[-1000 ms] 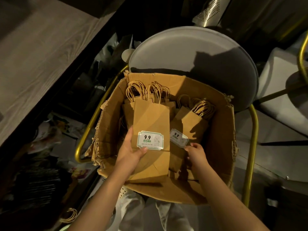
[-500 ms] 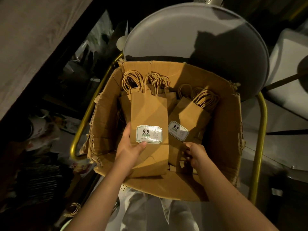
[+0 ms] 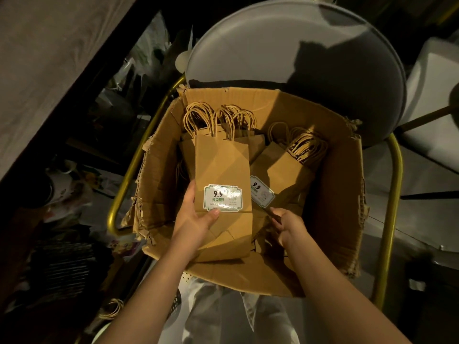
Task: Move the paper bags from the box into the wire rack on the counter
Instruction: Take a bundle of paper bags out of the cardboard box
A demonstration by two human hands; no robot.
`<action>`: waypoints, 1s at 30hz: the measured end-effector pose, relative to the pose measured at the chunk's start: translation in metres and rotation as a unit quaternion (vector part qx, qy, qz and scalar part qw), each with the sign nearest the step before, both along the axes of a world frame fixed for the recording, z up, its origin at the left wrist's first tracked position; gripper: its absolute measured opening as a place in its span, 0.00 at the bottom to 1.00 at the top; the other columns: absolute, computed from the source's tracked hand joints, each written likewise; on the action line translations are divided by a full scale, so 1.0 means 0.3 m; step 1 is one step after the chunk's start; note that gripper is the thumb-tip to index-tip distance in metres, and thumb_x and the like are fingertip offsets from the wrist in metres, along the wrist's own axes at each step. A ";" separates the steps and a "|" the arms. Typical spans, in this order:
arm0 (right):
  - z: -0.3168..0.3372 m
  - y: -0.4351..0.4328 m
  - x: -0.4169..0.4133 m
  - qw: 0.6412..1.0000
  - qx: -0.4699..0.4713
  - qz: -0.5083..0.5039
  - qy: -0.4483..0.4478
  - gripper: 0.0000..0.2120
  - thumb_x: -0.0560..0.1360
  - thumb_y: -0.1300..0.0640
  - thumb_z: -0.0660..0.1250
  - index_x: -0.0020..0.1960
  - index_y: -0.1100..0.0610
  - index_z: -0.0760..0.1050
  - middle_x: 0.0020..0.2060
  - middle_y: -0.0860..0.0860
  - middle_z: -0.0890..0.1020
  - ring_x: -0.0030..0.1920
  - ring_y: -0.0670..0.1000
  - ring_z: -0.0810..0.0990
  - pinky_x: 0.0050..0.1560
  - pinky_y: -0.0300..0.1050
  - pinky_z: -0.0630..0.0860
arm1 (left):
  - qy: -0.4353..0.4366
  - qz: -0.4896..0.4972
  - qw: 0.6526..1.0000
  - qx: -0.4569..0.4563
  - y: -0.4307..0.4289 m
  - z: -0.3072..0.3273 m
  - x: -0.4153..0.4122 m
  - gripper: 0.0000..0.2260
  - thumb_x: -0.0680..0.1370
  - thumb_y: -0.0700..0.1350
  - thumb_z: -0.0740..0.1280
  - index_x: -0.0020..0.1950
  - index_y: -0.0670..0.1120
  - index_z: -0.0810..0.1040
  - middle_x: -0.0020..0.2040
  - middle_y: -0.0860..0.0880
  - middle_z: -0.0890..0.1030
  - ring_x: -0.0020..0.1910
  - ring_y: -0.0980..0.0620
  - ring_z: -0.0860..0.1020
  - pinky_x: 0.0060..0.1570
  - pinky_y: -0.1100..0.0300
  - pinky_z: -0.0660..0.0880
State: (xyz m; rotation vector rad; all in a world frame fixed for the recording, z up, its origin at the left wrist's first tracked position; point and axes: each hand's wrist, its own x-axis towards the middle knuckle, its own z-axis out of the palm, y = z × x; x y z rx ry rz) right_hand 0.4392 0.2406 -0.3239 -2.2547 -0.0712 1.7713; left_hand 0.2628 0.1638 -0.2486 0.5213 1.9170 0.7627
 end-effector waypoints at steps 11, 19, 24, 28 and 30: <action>-0.038 -0.033 -0.078 0.997 0.029 0.066 -0.003 0.06 0.75 0.63 0.69 0.52 0.62 0.77 0.46 0.58 0.81 0.39 0.53 0.77 0.51 0.55 0.74 | -0.005 0.021 0.999 0.032 -0.015 -0.008 -0.012 0.39 0.74 0.38 0.71 0.76 0.59 0.55 0.67 0.56 0.72 0.65 0.55 0.68 0.61 0.57 0.66; -0.068 -0.009 -0.104 0.997 0.054 -0.005 -0.052 0.21 0.71 0.65 0.73 0.61 0.59 0.72 0.53 0.56 0.81 0.57 0.57 0.80 0.56 0.54 0.76 | -0.013 0.016 0.999 0.036 -0.021 -0.019 -0.020 0.38 0.75 0.38 0.70 0.76 0.60 0.55 0.67 0.56 0.72 0.64 0.56 0.68 0.48 0.72 0.66; -0.069 0.016 -0.113 0.997 0.068 0.012 -0.046 0.16 0.73 0.67 0.70 0.59 0.61 0.75 0.52 0.55 0.82 0.54 0.55 0.80 0.57 0.51 0.77 | -0.015 0.014 0.999 0.040 -0.022 -0.023 -0.023 0.38 0.74 0.38 0.70 0.76 0.60 0.55 0.68 0.55 0.72 0.66 0.55 0.68 0.60 0.61 0.66; -0.037 0.016 -0.106 0.992 0.119 0.006 -0.026 0.23 0.78 0.63 0.65 0.71 0.54 0.67 0.59 0.54 0.78 0.60 0.56 0.76 0.61 0.54 0.74 | -0.020 0.018 0.999 0.034 -0.021 -0.022 -0.026 0.38 0.75 0.38 0.70 0.76 0.60 0.54 0.67 0.56 0.72 0.65 0.55 0.68 0.61 0.59 0.66; -0.005 0.004 -0.091 0.984 0.171 0.011 -0.052 0.21 0.80 0.60 0.61 0.72 0.50 0.65 0.64 0.53 0.75 0.65 0.56 0.73 0.63 0.55 0.72 | -0.022 0.016 0.999 0.031 -0.019 -0.019 -0.026 0.37 0.75 0.38 0.70 0.76 0.59 0.55 0.66 0.56 0.72 0.63 0.56 0.68 0.60 0.59 0.66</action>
